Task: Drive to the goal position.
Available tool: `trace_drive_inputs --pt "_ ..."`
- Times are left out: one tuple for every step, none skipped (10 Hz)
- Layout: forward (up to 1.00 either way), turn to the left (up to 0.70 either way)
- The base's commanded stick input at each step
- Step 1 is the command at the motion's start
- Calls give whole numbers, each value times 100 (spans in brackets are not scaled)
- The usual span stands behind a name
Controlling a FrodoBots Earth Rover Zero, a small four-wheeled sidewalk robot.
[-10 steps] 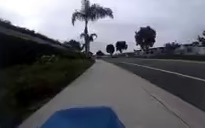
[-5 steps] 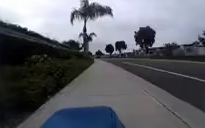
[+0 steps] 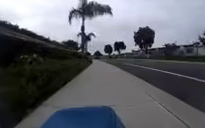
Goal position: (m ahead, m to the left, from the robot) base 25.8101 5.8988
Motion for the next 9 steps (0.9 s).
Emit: trace_drive_inputs --pt "100 0" --pt "100 0" --pt "100 0" --pt "100 0" --pt "100 0" --pt "100 0" --pt "100 3" --pt "100 27" --pt "100 27"
